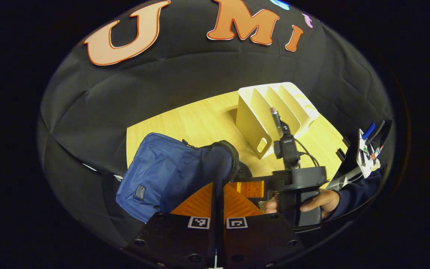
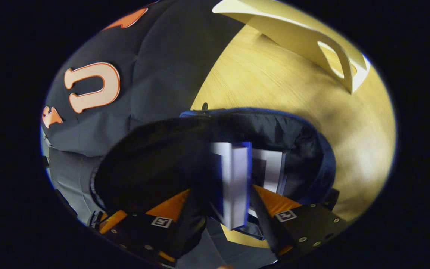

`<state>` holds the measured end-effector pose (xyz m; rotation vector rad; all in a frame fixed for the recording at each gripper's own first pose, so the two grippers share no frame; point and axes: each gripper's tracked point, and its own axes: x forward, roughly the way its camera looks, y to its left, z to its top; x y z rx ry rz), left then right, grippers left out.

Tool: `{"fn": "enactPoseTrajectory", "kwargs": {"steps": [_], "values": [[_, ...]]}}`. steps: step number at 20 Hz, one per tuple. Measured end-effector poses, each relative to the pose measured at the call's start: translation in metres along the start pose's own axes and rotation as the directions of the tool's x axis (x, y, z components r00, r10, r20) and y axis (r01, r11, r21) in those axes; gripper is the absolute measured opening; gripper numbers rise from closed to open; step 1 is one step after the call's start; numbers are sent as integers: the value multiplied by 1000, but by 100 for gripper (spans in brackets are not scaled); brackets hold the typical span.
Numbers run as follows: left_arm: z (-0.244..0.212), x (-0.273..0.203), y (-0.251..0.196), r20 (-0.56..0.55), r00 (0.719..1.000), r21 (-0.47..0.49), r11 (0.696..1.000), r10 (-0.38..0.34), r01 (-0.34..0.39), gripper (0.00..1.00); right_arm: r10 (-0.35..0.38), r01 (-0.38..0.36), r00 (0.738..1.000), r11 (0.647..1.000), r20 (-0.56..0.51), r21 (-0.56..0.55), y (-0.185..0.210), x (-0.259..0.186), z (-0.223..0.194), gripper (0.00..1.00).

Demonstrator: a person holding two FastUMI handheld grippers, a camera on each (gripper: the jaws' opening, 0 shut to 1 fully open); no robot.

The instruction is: Open the schoolbag, grab two books from the bookshelf and put them into the schoolbag.

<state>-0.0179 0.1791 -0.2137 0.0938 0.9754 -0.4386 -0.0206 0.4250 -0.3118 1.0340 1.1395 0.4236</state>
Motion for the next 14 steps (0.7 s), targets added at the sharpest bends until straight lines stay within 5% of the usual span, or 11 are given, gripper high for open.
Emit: {"fn": "enactPoseTrajectory", "kwargs": {"steps": [1, 14], "values": [[0, 1, -1, 0, 1000, -3, 1000, 3, -3, 2, 2, -2, 1000, 1000, 9, -9, -1, -5, 7, 95], [-23, 34, -27, -54, 998, -45, 998, 44, -46, 4, 84, -85, 982, 996, 167, 3, -11, -173, 138, 97]]}}
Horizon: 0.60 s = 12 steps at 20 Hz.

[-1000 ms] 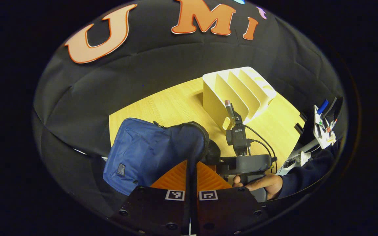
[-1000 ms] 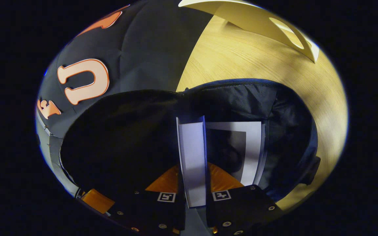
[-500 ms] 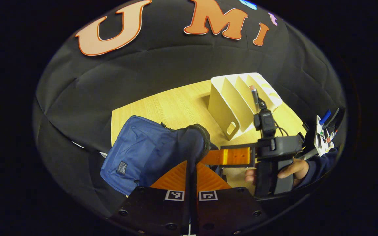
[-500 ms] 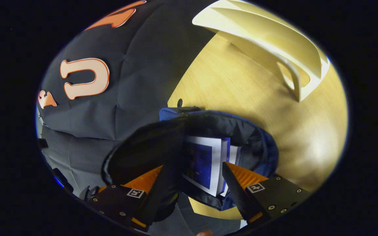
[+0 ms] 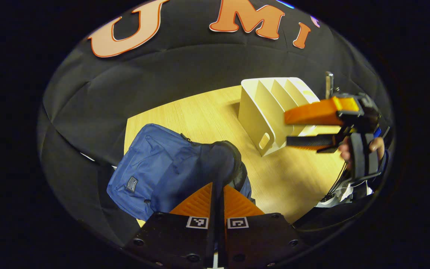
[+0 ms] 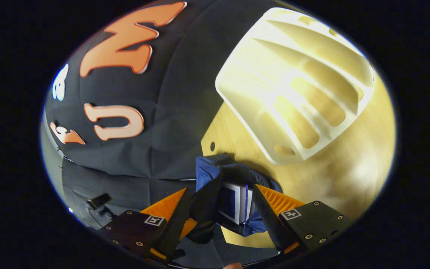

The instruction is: Open the schoolbag, grab two books from the bookshelf and put them into the schoolbag.

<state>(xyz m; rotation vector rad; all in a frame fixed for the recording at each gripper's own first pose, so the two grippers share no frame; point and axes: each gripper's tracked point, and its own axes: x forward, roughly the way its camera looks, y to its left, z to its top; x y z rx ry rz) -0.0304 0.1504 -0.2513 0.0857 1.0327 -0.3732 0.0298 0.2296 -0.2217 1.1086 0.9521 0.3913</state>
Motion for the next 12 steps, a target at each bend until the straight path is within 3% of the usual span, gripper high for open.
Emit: {"fn": "enactPoseTrajectory", "kwargs": {"steps": [2, 6, 8, 11, 12], "values": [[-4, 6, -8, -13, 1000, -16, 1000, 1, -1, 7, 23, -22, 998, 1000, 54, -19, 3, -25, 30, 97], [-13, 16, -31, -39, 999, -37, 999, -12, 10, 30, 18, -16, 989, 1000, 149, -20, -3, -63, 80, 97], [-13, 21, -48, -39, 999, -48, 998, -31, 29, 48, 25, -20, 984, 999, 174, -29, -4, -81, 94, 96], [-4, 22, -69, -15, 999, -64, 997, -53, 52, 64, 39, -35, 982, 999, 187, -26, -1, -100, 106, 96], [0, 19, -73, -4, 999, -60, 997, -49, 49, 65, 51, -46, 981, 998, 188, -32, 3, -107, 109, 96]]}}
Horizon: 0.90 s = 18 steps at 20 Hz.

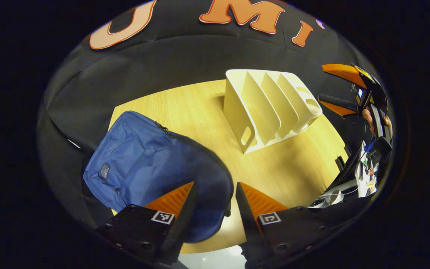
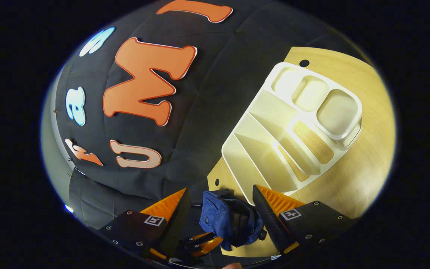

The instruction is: Open the schoolbag, grab two books from the bookshelf and put them into the schoolbag.

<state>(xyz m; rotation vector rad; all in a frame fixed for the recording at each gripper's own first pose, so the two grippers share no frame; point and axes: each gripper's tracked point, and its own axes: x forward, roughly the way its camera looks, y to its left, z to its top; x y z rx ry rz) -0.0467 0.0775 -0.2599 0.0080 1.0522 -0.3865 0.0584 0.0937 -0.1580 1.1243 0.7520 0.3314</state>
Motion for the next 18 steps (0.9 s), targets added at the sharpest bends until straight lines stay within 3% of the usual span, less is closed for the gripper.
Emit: {"fn": "enactPoseTrajectory", "kwargs": {"steps": [2, 6, 9, 12, 18], "values": [[14, -3, -8, 39, 999, 15, 1000, 25, -26, 75, 11, -10, 1000, 1000, 14, -28, 5, -11, 9, 96], [49, -14, -36, 153, 988, 51, 998, 37, -45, 96, -42, 61, 991, 986, 126, -155, -1, -26, 39, 96], [78, -20, -57, 243, 969, 56, 997, 32, -47, 98, -69, 143, 967, 943, 244, -302, 4, -43, 67, 96], [111, -35, -74, 360, 932, 55, 996, 46, -70, 98, -47, 207, 934, 879, 354, -430, 23, -65, 89, 96], [171, -75, -113, 584, 812, 38, 997, 31, -65, 97, -37, 330, 870, 786, 492, -523, 45, -94, 115, 96]]}}
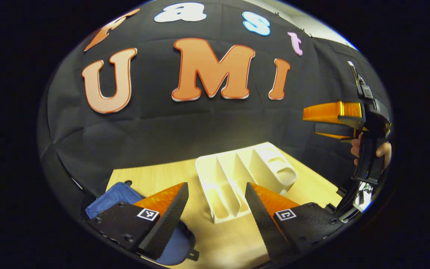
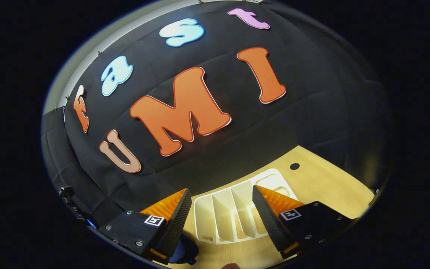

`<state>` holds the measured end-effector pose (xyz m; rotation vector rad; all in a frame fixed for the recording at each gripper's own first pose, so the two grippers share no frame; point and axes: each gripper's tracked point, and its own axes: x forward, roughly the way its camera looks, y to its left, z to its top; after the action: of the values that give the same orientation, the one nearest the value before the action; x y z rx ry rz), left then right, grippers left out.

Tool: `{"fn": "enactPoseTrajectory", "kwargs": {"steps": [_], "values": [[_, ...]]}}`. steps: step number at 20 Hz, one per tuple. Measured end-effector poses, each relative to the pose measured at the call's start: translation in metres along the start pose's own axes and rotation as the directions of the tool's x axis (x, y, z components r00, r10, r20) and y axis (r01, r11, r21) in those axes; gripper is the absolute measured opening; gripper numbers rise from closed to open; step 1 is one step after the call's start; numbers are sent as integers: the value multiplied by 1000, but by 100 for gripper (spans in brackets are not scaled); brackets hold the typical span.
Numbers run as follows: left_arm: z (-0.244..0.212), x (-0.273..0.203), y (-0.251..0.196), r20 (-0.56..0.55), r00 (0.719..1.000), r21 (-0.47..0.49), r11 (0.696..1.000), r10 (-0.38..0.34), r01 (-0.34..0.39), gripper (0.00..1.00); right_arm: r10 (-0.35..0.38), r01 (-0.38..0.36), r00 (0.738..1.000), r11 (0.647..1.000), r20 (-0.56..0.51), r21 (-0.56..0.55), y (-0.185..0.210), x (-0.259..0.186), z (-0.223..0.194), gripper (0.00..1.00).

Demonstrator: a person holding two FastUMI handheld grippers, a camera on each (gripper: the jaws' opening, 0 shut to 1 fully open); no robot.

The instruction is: Open the schoolbag, grab two books from the bookshelf and put them into the schoolbag.

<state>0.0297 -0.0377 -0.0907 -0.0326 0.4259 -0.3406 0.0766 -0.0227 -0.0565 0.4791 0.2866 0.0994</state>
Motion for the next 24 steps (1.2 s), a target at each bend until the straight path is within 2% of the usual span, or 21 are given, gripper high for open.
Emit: {"fn": "enactPoseTrajectory", "kwargs": {"steps": [4, 8, 10, 15, 20, 22, 23, 24], "values": [[28, -4, -12, 86, 996, 9, 1000, 20, -21, 96, -29, 47, 993, 986, 117, -158, 5, -12, 24, 96], [57, -10, -8, 181, 979, -17, 996, 90, -88, 96, -16, 61, 982, 970, 189, -234, 19, -25, 35, 96], [73, -14, -7, 228, 968, -40, 994, 106, -99, 96, -45, 98, 978, 961, 203, -257, 21, -31, 32, 96], [103, -33, 2, 379, 908, -74, 984, 177, -161, 94, 1, 100, 961, 931, 278, -351, 50, -51, 33, 96], [108, -54, 9, 431, 875, -88, 975, 222, -204, 93, 12, 97, 958, 927, 285, -362, 61, -58, 21, 96], [113, -68, 14, 464, 854, -90, 972, 236, -219, 94, 11, 114, 948, 923, 319, -368, 65, -63, 27, 96], [117, -76, 16, 481, 842, -86, 969, 245, -232, 93, 13, 122, 941, 918, 337, -377, 67, -65, 30, 100], [120, -81, 19, 496, 831, -80, 966, 253, -246, 93, 15, 127, 938, 914, 346, -386, 69, -68, 30, 96]]}}
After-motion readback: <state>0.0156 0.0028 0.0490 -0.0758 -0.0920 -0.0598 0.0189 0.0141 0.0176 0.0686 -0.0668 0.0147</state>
